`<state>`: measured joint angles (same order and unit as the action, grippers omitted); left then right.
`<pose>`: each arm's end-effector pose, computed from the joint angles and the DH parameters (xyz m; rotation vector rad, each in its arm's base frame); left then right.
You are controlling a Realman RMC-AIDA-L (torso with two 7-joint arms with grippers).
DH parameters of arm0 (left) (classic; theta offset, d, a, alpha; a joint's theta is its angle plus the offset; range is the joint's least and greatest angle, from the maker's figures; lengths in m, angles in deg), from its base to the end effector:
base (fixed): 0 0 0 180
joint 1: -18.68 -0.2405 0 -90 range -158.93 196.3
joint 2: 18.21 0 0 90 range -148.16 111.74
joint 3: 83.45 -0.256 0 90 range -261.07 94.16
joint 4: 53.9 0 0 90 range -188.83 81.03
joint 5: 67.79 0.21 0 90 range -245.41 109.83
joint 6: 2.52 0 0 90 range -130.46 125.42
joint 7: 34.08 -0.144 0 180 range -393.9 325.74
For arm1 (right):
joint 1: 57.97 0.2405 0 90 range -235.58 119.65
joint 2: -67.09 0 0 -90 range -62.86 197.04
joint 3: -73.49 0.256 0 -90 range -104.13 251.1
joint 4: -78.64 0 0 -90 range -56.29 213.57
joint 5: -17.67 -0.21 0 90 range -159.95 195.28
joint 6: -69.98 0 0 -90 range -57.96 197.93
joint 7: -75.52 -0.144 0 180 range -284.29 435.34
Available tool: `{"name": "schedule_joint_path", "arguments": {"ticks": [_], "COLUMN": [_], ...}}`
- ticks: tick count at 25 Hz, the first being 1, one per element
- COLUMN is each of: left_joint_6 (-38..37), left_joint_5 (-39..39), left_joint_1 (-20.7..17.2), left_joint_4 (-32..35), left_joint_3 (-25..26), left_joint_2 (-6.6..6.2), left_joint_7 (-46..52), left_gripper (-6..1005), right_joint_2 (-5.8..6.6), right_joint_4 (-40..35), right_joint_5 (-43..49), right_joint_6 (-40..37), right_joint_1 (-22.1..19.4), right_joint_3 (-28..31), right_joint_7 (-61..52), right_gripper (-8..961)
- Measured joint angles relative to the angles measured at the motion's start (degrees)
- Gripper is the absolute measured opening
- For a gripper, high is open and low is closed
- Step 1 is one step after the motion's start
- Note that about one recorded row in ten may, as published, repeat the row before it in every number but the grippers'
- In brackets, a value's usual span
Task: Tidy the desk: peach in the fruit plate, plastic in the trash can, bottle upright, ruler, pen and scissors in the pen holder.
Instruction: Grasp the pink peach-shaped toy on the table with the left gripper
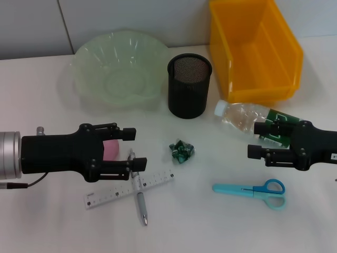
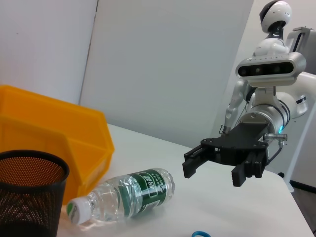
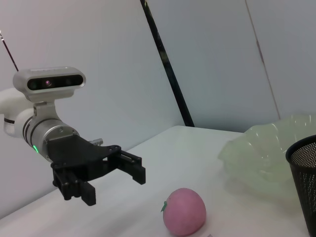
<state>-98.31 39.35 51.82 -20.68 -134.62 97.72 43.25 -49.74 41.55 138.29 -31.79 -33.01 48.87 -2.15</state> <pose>-0.2333 0.3216 -0.0085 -2.9588 -0.4751 -0.7911 0.3016 0.2858 0.0372 -2.6455 0.7480 0.8363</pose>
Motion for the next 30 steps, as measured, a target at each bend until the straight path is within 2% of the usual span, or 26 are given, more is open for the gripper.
{"name": "schedule_joint_path", "arguments": {"ticks": [22, 27, 30], "left_joint_6": [0.57, 4.03, 5.49], "left_joint_5": [0.00, 0.80, 5.56], "left_joint_1": [0.81, 0.33, 0.91], "left_joint_4": [0.99, 8.93, 14.67], "left_joint_3": [0.50, 0.08, -0.04], "left_joint_2": [0.01, 0.10, 0.06], "left_joint_7": [0.92, 3.94, 7.18], "left_gripper": [764, 756, 752], "right_joint_2": [0.46, 0.51, 0.62], "right_joint_4": [0.06, 0.46, 0.78], "right_joint_5": [0.05, 0.05, 0.18], "right_joint_6": [-0.62, -0.62, -0.42], "right_joint_1": [0.20, 0.15, 0.24], "right_joint_3": [-0.08, -0.08, -0.08], "right_joint_7": [-0.11, -0.11, -0.11], "right_gripper": [776, 775, 775]}}
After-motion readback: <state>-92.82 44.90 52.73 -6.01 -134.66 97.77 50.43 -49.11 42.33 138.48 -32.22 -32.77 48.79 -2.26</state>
